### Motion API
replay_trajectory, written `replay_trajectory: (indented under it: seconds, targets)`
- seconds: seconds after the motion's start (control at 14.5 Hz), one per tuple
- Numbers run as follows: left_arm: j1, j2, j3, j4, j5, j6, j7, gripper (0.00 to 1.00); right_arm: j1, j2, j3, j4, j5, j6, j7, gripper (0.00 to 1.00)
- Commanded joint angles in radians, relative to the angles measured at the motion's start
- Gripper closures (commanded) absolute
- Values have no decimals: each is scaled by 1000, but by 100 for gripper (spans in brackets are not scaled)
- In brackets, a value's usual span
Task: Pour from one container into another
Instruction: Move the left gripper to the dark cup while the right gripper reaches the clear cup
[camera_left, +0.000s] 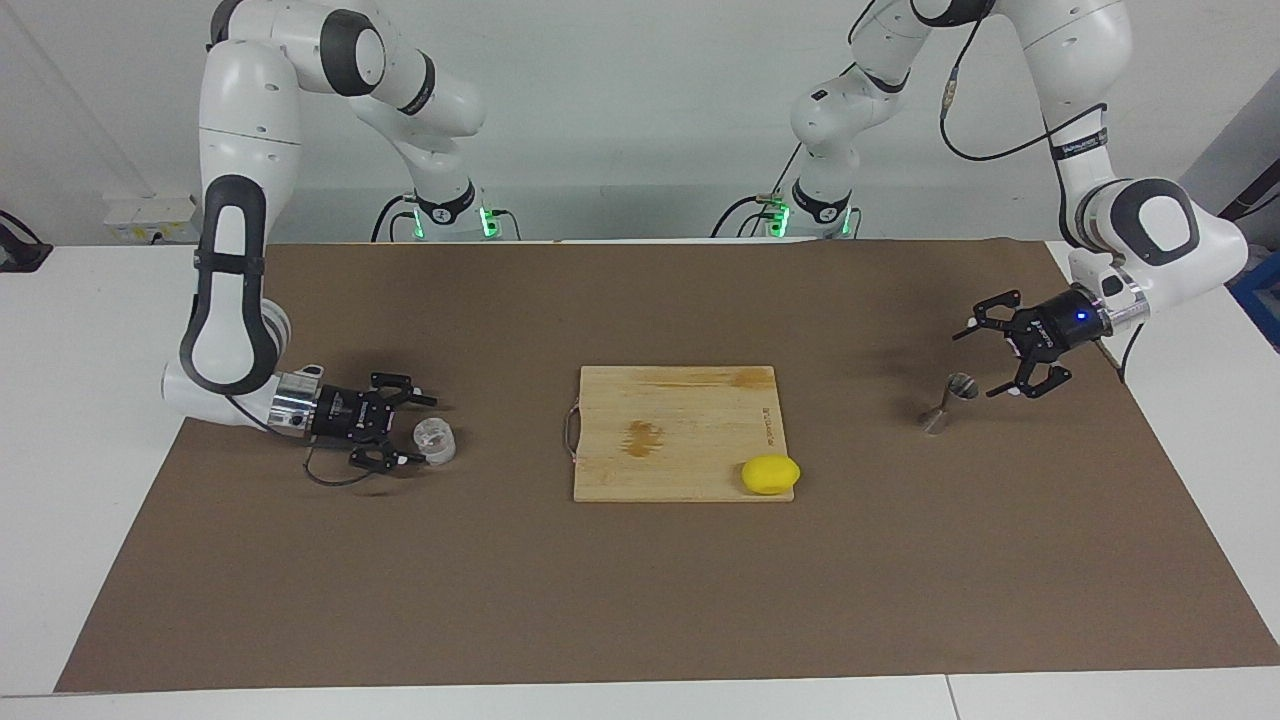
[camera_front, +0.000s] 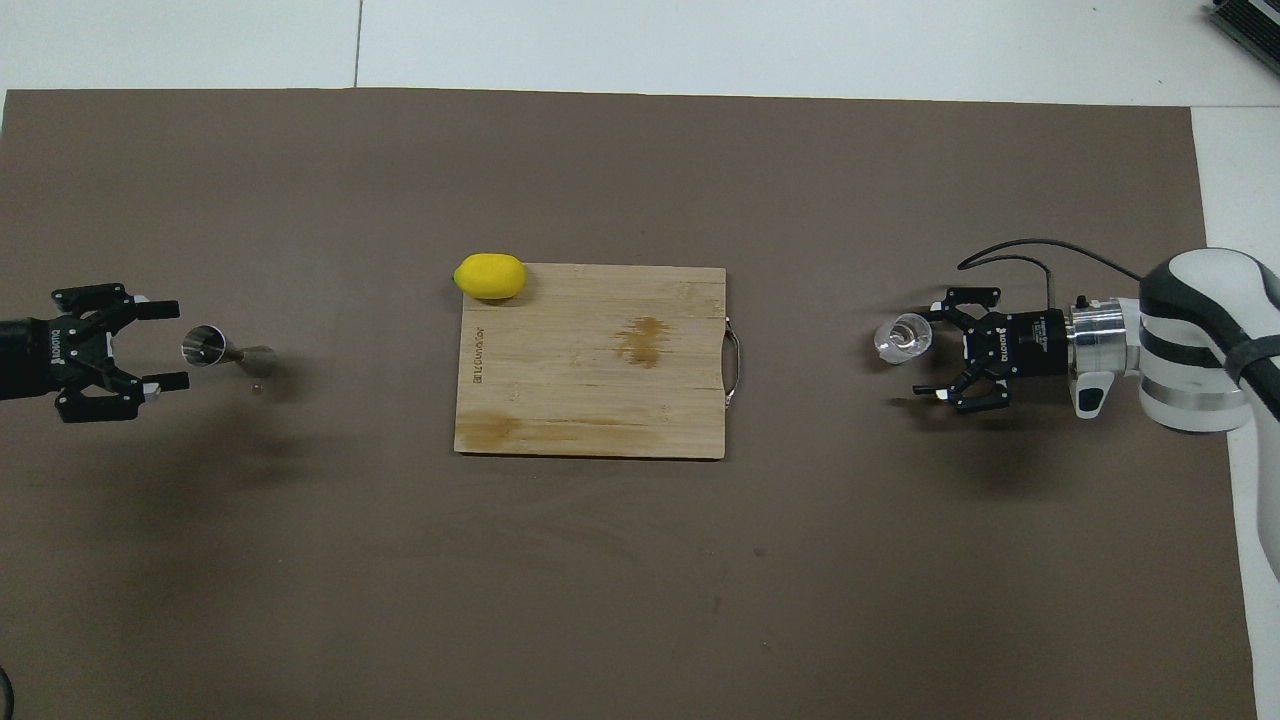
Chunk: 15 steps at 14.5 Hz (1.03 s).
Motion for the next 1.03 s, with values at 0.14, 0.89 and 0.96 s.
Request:
replay_trajectory:
  seconds: [0.14, 0.89, 0.96]
  targets:
    - [77, 68, -10, 25, -108, -94, 238, 0, -4, 11, 14, 3, 30, 22, -33, 1]
    - [133, 200, -9, 91, -172, -253, 432, 0, 11, 11, 14, 3, 28, 41, -77, 12]
    - [131, 211, -9, 93, -173, -252, 473, 0, 12, 11, 14, 3, 28, 41, -77, 14]
